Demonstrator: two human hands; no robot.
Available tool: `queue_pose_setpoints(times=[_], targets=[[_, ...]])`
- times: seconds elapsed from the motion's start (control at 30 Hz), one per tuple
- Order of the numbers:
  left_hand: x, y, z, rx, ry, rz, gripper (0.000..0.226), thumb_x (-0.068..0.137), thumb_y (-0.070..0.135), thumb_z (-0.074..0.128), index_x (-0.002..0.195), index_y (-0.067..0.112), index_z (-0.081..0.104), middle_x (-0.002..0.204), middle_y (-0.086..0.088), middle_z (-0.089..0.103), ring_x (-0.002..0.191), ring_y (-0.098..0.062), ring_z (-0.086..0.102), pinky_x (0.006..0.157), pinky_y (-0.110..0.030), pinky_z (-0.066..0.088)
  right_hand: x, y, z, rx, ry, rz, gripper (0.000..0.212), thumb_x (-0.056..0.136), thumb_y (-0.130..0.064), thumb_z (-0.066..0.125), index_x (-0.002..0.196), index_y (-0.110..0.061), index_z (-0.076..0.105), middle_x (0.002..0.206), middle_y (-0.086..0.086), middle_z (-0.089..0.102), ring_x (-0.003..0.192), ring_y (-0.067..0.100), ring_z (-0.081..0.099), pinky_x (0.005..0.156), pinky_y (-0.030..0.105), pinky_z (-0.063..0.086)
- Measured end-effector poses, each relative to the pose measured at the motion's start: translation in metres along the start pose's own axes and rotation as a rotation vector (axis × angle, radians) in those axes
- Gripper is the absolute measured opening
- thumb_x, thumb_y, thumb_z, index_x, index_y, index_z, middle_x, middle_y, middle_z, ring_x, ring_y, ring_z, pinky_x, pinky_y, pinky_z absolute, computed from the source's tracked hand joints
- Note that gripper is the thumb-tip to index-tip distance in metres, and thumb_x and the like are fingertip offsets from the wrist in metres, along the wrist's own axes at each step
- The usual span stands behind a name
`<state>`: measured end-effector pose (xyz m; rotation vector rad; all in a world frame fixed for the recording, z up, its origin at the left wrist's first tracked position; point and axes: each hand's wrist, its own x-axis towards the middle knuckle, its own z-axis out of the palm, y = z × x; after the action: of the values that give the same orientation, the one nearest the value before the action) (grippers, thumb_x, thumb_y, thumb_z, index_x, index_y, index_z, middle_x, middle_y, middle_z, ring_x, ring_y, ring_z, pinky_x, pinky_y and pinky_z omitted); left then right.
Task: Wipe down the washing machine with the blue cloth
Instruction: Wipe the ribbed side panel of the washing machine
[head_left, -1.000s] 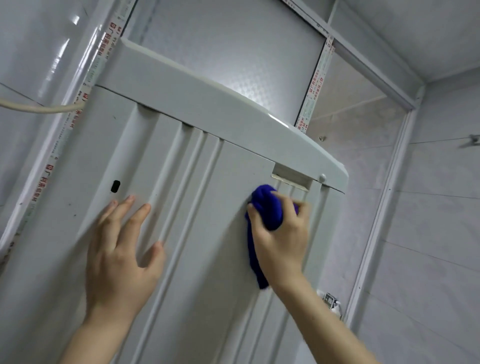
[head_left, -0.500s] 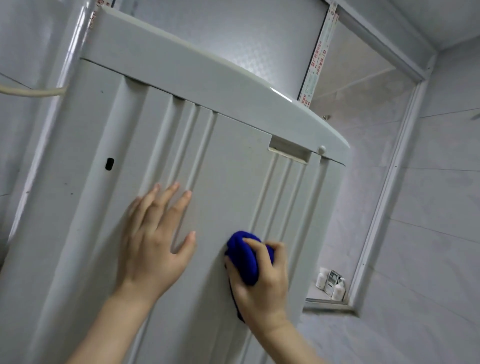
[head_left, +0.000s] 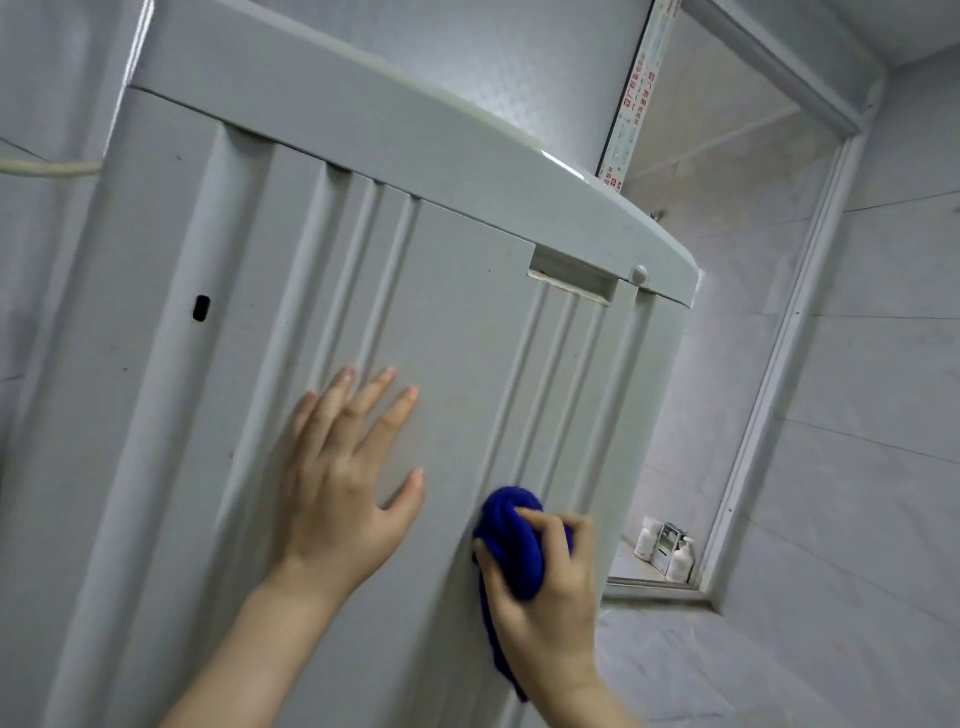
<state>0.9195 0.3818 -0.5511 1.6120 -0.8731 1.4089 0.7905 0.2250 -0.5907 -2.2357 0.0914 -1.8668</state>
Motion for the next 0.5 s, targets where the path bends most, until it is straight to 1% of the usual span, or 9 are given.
queue_pose_setpoints(times=[0.07, 0.17, 0.2, 0.27, 0.33, 0.4, 0.43, 0.5], targets=[[0.000, 0.007, 0.004, 0.003, -0.011, 0.010, 0.061, 0.082, 0.039, 0.055, 0.139, 0.016, 0.058, 0.151, -0.004, 0.048, 0.144, -0.032, 0.037, 0.119, -0.051, 0.024, 0.035, -0.008, -0.001, -0.001, 0.034, 0.030, 0.037, 0.078, -0.042, 0.075, 0.107, -0.025, 0.060, 0.104, -0.005, 0.046, 0.093, 0.019, 0.059, 0.085, 0.020, 0.044], [0.000, 0.010, 0.007, 0.032, 0.015, 0.001, 0.061, 0.081, 0.040, 0.056, 0.137, 0.017, 0.059, 0.150, -0.005, 0.050, 0.142, -0.032, 0.039, 0.118, -0.050, 0.025, 0.139, -0.032, -0.007, 0.041, 0.197, 0.103, 0.035, 0.081, -0.035, 0.078, 0.107, -0.019, 0.062, 0.111, 0.001, 0.049, 0.095, 0.016, 0.057, 0.087, 0.020, 0.041], [0.000, 0.009, 0.007, 0.036, 0.022, 0.006, 0.060, 0.081, 0.040, 0.056, 0.137, 0.016, 0.060, 0.149, -0.005, 0.050, 0.141, -0.032, 0.040, 0.118, -0.050, 0.025, 0.172, -0.037, -0.009, 0.047, 0.236, 0.136, 0.033, 0.082, -0.035, 0.077, 0.106, -0.020, 0.061, 0.112, 0.002, 0.049, 0.093, 0.014, 0.056, 0.087, 0.021, 0.042], [0.000, 0.008, 0.007, 0.027, 0.030, 0.011, 0.060, 0.081, 0.040, 0.056, 0.137, 0.016, 0.060, 0.149, -0.005, 0.051, 0.141, -0.032, 0.040, 0.117, -0.051, 0.027, 0.204, -0.044, -0.013, 0.060, 0.249, 0.119, 0.031, 0.083, -0.037, 0.076, 0.103, -0.023, 0.057, 0.112, 0.002, 0.048, 0.090, 0.013, 0.054, 0.087, 0.023, 0.043], [0.000, 0.007, 0.007, 0.017, 0.025, 0.007, 0.060, 0.082, 0.040, 0.057, 0.137, 0.016, 0.060, 0.149, -0.005, 0.051, 0.141, -0.032, 0.040, 0.117, -0.051, 0.027, 0.175, -0.033, -0.012, 0.026, 0.235, 0.079, 0.032, 0.082, -0.035, 0.078, 0.102, -0.020, 0.058, 0.109, 0.004, 0.048, 0.089, 0.014, 0.054, 0.085, 0.023, 0.044], [0.000, 0.008, 0.007, 0.017, 0.029, -0.003, 0.060, 0.082, 0.039, 0.057, 0.137, 0.016, 0.060, 0.149, -0.006, 0.050, 0.142, -0.032, 0.040, 0.118, -0.049, 0.025, 0.099, -0.009, -0.009, 0.021, 0.172, 0.040, 0.036, 0.081, -0.035, 0.078, 0.106, -0.018, 0.059, 0.106, 0.002, 0.046, 0.089, 0.015, 0.055, 0.084, 0.017, 0.044], [0.000, 0.009, 0.008, 0.022, 0.031, -0.004, 0.060, 0.082, 0.039, 0.057, 0.137, 0.016, 0.060, 0.149, -0.006, 0.051, 0.142, -0.033, 0.040, 0.119, -0.049, 0.024, 0.058, 0.003, -0.010, 0.005, 0.111, 0.036, 0.038, 0.080, -0.039, 0.076, 0.108, -0.021, 0.058, 0.105, -0.001, 0.045, 0.091, 0.017, 0.057, 0.085, 0.016, 0.044], [0.000, 0.013, 0.009, 0.030, 0.038, -0.008, 0.059, 0.082, 0.037, 0.057, 0.136, 0.015, 0.060, 0.148, -0.007, 0.051, 0.141, -0.034, 0.039, 0.119, -0.050, 0.023, 0.004, 0.019, -0.015, -0.008, 0.001, 0.041, 0.038, 0.077, -0.046, 0.072, 0.107, -0.030, 0.056, 0.104, -0.007, 0.044, 0.092, 0.016, 0.059, 0.085, 0.023, 0.047]])
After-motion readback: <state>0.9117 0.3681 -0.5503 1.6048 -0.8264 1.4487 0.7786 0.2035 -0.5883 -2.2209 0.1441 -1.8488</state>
